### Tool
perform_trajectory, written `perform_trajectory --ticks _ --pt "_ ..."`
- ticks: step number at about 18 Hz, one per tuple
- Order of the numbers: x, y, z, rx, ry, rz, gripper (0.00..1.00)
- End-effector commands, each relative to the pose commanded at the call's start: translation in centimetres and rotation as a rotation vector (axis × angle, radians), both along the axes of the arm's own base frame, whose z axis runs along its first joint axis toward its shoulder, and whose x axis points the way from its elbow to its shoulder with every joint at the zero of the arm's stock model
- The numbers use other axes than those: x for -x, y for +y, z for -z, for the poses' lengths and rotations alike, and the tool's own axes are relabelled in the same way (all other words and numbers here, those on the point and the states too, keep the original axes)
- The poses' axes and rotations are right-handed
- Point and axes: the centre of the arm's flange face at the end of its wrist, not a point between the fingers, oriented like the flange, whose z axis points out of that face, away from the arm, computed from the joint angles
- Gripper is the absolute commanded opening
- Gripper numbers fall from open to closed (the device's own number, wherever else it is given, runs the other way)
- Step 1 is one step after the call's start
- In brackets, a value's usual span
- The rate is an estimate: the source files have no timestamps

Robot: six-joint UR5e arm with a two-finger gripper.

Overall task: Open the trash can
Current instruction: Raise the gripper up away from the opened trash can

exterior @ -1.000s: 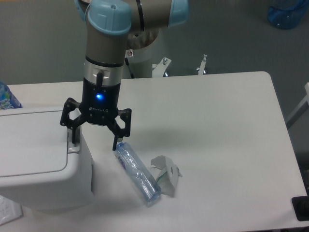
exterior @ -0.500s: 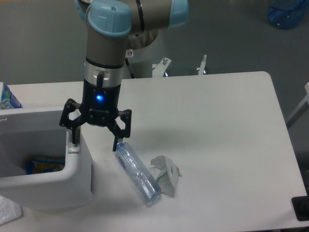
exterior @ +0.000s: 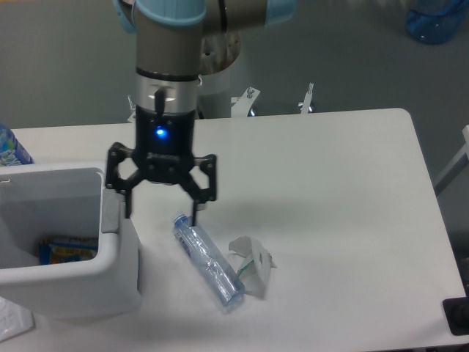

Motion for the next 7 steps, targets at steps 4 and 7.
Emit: perform_trajectory --ticks 4,7 --pt "3.7 -3.0 0.6 0.139 0.053 -0.010 1.00" --pt "6.4 -5.1 1.0 0.180 0.051 -0.013 1.00"
